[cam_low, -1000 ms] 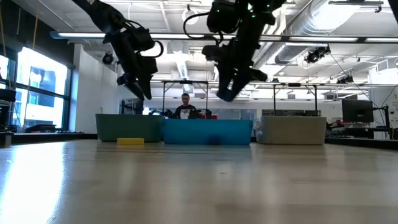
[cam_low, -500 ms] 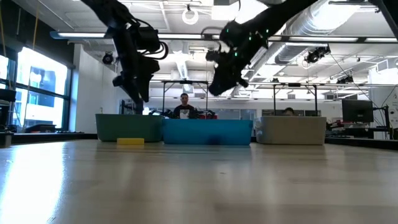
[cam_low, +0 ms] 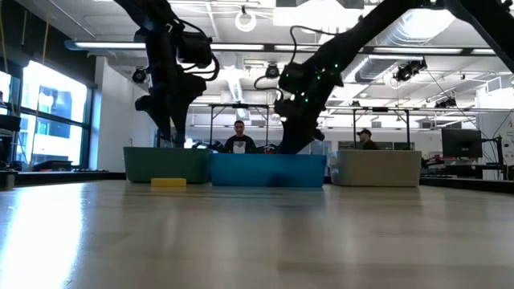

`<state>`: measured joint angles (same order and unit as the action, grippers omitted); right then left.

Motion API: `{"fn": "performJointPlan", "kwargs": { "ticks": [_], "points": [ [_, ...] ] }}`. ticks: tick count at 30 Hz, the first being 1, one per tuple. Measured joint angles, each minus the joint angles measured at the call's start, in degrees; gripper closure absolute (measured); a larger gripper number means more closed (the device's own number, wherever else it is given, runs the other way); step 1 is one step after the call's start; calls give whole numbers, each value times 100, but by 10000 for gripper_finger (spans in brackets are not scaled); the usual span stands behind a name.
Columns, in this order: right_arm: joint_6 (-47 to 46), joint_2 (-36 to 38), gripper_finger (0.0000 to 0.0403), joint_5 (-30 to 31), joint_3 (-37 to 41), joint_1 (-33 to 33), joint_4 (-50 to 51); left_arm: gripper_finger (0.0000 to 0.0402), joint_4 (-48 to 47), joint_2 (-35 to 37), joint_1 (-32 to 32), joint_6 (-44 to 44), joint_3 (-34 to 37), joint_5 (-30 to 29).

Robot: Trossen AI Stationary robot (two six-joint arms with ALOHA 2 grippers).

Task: Sort & place blocks by color
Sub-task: Put the blue block into the blue bin, then put the yellow block into the white bin

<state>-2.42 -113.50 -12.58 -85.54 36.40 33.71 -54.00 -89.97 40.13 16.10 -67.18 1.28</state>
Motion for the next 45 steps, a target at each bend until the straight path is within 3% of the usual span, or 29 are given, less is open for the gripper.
{"fn": "performJointPlan", "kwargs": {
  "ticks": [7, 14, 17, 30, 45],
  "points": [
    [45, -152, 297, 2, 0, 0, -8, 177, -45, 0, -330, 482, 334, 284],
    [217, -154, 175, 139, -142, 0, -48, 177, 365, 0, -507, 520, 713, 127],
    [269, -154, 151, 12, -360, 0, -1, 177, 544, 0, -507, 495, 854, -44],
    [244, -154, 156, -15, -1834, -4, 1336, 177, 1119, -53, -491, -165, 1133, -220],
    [-378, -152, 155, 10, -2871, -210, 2138, 177, 1182, -1051, -494, -866, 1132, -546]
  ]
}}
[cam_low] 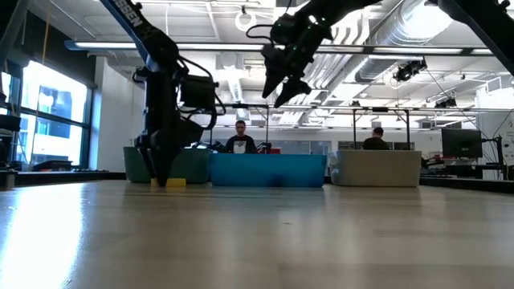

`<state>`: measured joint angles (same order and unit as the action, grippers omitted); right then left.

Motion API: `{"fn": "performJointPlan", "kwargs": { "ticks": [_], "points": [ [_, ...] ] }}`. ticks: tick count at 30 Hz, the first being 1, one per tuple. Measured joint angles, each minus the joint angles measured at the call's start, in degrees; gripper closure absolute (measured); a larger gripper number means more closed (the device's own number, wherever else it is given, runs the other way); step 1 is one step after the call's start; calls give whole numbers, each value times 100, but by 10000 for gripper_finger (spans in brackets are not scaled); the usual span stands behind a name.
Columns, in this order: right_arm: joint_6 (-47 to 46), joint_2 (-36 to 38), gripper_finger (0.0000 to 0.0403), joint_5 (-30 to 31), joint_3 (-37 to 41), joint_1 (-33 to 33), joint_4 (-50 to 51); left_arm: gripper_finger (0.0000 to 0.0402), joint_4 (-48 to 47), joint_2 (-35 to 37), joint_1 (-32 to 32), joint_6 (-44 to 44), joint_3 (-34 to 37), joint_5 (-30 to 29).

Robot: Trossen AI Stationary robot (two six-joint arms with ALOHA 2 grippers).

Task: Sort & place blocks by color
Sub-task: Put the yellow block into the white bin

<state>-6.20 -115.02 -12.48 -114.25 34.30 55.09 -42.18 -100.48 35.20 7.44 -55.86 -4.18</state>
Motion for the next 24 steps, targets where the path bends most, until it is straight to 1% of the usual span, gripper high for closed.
{"fn": "performJointPlan", "kwargs": {
  "ticks": [6, 8, 11, 17, 24],
  "points": [
    [-153, 0, 155, 44, -5, -264, 4, 178, -6, -141, -8, -70, -28, -6],
    [-153, 0, 155, 45, -5, -356, 4, 188, -19, -148, -8, -90, -26, 4],
    [-250, 0, 155, 45, -5, -481, 7, 219, -13, -154, -8, -213, -21, 35],
    [-297, 0, 155, 45, -5, -685, 15, 304, -22, -155, -5, -609, -21, 179],
    [-284, 0, 155, 47, -5, -855, 158, 306, -37, -153, -8, -616, -20, 74]
  ]
}}
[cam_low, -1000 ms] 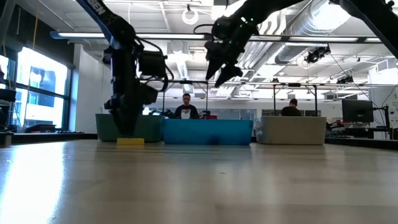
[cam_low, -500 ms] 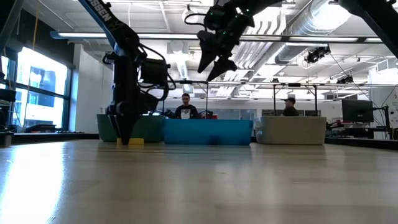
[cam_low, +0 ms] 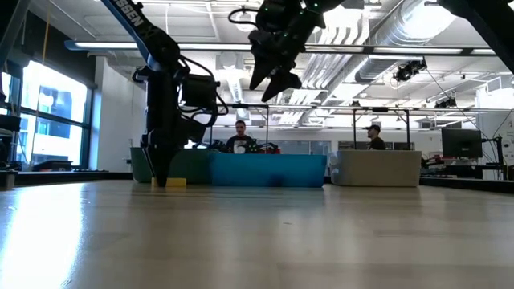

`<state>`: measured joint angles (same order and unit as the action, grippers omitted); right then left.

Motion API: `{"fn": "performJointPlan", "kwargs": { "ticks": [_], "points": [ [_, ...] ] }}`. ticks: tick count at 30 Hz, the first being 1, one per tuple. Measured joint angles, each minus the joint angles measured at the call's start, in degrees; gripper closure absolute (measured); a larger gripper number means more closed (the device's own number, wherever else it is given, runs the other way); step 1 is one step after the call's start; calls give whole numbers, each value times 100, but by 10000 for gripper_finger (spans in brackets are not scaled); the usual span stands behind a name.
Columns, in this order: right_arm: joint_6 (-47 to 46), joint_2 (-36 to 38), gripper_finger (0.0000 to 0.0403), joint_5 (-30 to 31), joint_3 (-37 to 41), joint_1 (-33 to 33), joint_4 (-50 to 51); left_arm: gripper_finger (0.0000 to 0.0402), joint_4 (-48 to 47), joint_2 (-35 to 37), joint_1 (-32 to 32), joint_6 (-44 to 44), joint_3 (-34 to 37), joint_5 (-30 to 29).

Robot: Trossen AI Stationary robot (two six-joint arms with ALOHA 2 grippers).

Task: Sort & place blocks by color
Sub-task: Put the yellow block into the white bin

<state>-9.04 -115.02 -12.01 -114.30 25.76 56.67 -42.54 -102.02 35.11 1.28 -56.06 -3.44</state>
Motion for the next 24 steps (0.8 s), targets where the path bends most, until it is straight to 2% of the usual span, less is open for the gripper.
{"fn": "performJointPlan", "kwargs": {
  "ticks": [12, 17, 24],
  "points": [
    [0, 0, 155, 4, 0, -225, 225, 286, -171, -53, -75, 45, -272, -267],
    [6, 0, 155, 7, 0, -232, 246, 271, -137, -52, -50, 60, -393, -583],
    [126, 0, 155, 19, 0, -221, 403, 258, -429, 20, -26, 50, -400, -516]
  ]
}}
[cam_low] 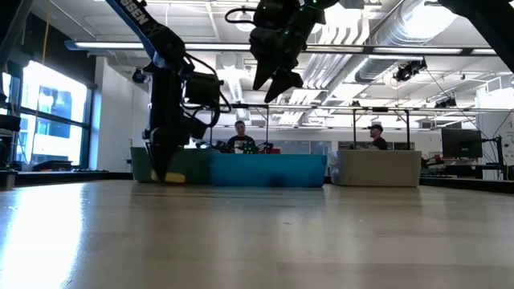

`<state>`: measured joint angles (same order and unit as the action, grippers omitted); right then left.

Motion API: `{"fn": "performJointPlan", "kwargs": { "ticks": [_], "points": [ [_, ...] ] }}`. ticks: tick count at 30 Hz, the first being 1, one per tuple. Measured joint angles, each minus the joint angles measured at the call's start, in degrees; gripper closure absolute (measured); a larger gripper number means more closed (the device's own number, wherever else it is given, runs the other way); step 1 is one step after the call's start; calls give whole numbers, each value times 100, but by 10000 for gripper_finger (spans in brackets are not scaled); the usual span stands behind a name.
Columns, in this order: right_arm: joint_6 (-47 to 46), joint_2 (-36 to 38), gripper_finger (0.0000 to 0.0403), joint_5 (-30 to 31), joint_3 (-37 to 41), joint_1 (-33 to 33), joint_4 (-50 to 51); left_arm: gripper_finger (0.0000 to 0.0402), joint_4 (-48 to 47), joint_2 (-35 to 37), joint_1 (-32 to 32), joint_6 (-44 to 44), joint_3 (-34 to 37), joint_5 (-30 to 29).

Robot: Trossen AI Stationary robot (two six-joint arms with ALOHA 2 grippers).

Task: Sort & place blocks by color
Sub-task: Put the yellow block into the white bin

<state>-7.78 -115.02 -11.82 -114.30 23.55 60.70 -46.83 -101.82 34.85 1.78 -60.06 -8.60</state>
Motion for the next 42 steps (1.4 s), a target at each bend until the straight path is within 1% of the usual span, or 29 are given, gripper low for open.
{"fn": "performJointPlan", "kwargs": {
  "ticks": [3, 7, 10, 16, 19, 24, 28, 33, 37, 40, 42],
  "points": [
    [31, 0, 155, -2, 0, 4, -5, 270, -167, 151, -15, 5, -4, 28],
    [75, 0, 155, -2, 0, 7, -8, 293, -365, 525, -16, 11, -8, 181],
    [73, 0, 155, -2, 0, 7, -8, 297, -380, 911, -15, 13, -10, 474],
    [74, 0, 155, -112, 0, 0, -11, 289, -434, 1776, -13, 11, -13, 1464],
    [113, 0, 155, -359, 0, -14, -25, 291, -435, 2184, 30, 11, -15, 2075],
    [457, 0, 155, -810, 0, -118, -185, 293, -439, 2683, 138, 13, -19, 3037],
    [875, 0, 155, -1074, 0, -309, -305, 293, -453, 2881, 195, 83, -21, 3557],
    [1580, 0, 155, -1069, 0, -676, -504, 294, -683, 2931, 201, 105, -21, 4362],
    [2144, 0, 155, -1072, 0, -1048, -857, 294, -755, 2933, 128, 109, -21, 5014],
    [2602, 0, 155, -1047, 0, -1307, -1110, 294, -754, 2935, 42, 121, -21, 5209],
    [2730, 0, 155, -872, 0, -1461, -1252, 294, -760, 2935, -13, 152, -21, 5320]
  ]
}}
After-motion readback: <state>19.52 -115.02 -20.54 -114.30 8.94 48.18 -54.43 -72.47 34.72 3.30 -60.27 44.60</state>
